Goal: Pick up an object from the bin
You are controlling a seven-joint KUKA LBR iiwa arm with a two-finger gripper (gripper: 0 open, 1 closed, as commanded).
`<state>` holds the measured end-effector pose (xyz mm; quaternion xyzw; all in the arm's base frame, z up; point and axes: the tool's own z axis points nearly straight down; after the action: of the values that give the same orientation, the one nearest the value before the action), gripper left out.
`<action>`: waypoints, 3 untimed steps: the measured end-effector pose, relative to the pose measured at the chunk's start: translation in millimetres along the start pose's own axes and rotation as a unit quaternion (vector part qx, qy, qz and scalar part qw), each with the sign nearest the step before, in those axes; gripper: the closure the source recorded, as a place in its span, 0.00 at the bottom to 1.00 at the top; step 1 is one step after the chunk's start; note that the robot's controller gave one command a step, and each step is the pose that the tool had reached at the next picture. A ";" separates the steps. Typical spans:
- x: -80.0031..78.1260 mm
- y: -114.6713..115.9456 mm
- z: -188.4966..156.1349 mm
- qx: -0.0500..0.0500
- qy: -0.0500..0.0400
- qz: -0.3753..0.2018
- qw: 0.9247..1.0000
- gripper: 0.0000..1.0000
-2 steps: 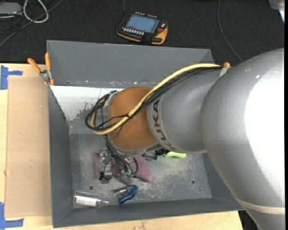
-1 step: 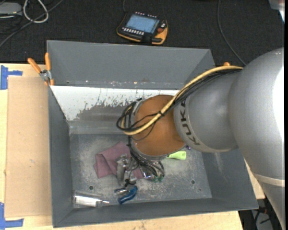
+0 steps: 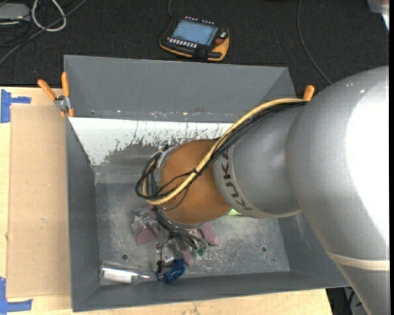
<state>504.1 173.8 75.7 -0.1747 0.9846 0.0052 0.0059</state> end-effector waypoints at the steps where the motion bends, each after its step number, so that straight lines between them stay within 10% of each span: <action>1: 0.1 -0.2 0.1 0.000 0.000 0.001 1.000 0.00; 2: 19.5 -83.9 2.1 0.000 -0.002 0.013 1.000 0.00; 3: 25.4 -99.0 2.6 0.001 -0.002 0.018 1.000 0.00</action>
Offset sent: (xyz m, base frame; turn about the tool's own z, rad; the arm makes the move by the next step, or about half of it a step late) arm 0.0100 -0.0909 -0.0037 0.0283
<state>514.4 72.2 72.0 -0.1574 0.9875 0.0047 0.0077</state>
